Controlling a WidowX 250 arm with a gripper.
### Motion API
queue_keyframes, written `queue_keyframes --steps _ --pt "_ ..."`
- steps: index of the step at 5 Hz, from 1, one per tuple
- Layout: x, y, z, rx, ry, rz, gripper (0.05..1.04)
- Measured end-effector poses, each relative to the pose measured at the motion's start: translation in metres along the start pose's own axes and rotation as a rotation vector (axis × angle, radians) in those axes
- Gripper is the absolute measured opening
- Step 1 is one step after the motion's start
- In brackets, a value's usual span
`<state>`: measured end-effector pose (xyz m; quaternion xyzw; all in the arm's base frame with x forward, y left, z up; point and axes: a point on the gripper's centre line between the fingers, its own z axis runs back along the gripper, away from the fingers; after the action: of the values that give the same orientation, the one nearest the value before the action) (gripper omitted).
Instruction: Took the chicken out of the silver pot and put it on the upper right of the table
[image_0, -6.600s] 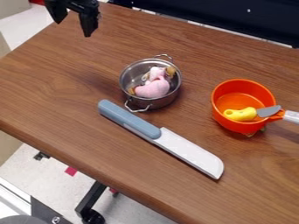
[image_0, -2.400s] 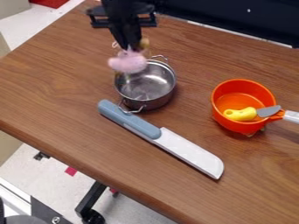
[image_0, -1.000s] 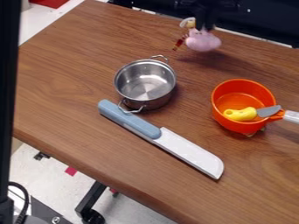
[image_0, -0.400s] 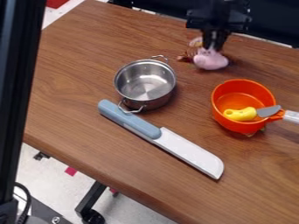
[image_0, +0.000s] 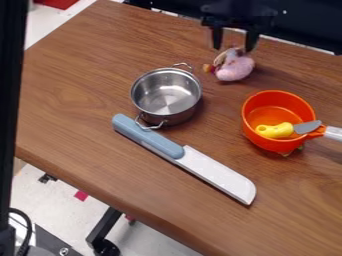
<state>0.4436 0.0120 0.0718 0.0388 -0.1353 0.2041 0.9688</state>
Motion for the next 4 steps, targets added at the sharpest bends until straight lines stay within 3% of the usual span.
queue_keyframes --steps 1,3,4 --pt "-0.002 0.006 0.003 -0.003 0.032 0.011 1.001" --pt "0.006 0.015 0.042 -0.049 0.017 0.036 1.001" --pt "0.003 0.021 0.055 -0.092 0.048 0.012 1.001"
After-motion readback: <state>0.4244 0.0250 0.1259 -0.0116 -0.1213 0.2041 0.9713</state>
